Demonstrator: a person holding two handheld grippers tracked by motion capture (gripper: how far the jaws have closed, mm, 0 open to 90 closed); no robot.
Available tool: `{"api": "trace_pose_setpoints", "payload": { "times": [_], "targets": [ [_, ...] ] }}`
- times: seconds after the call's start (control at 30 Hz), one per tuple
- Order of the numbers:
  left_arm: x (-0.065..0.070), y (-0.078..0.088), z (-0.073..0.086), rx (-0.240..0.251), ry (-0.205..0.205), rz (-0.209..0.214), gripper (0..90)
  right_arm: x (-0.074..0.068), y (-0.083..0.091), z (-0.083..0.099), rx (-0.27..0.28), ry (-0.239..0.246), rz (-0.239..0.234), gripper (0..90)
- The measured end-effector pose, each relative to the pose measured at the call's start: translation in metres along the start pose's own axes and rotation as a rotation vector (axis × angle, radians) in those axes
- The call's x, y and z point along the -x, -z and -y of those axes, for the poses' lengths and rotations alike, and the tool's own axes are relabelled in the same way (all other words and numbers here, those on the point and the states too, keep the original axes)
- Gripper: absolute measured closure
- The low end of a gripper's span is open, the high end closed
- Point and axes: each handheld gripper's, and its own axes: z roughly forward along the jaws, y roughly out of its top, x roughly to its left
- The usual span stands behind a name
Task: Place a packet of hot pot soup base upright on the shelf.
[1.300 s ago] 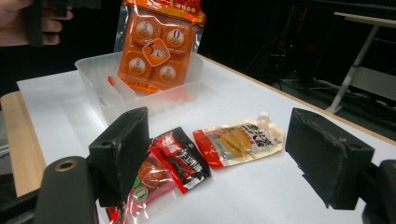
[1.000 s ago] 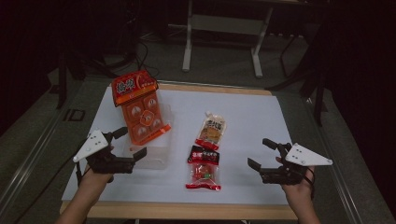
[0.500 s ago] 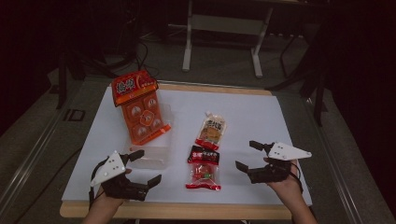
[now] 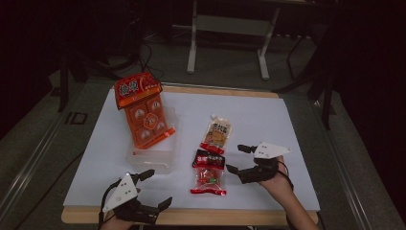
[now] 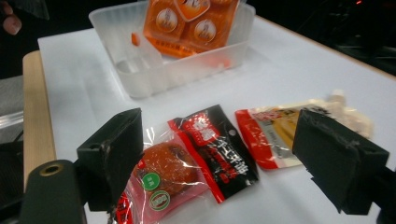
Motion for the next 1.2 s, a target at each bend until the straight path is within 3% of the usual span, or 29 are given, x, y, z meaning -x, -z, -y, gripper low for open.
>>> {"api": "trace_pose_setpoints", "payload": {
  "times": [0.07, 0.2, 0.47, 0.87, 1.2],
  "targets": [
    [-0.002, -0.001, 0.003, -0.002, 0.021, 0.001, 1.9, 0.001, -0.007, 0.002, -0.010, 0.007, -0.006, 19.8],
    [-0.004, -0.004, 0.007, -0.017, 0.011, -0.002, 1.9, 0.005, -0.021, 0.006, -0.043, 0.016, -0.015, 23.5],
    [0.000, -0.008, 0.010, -0.032, -0.011, 0.014, 1.8, 0.016, -0.041, 0.014, -0.097, -0.011, -0.019, 30.5],
    [0.000, -0.009, 0.011, -0.032, -0.004, 0.009, 1.9, 0.028, -0.072, 0.024, -0.172, -0.042, -0.013, 32.7],
    [-0.001, -0.010, 0.012, -0.032, 0.003, 0.015, 1.9, 0.032, -0.083, 0.036, -0.234, -0.057, 0.018, 33.0]
  ]
}}
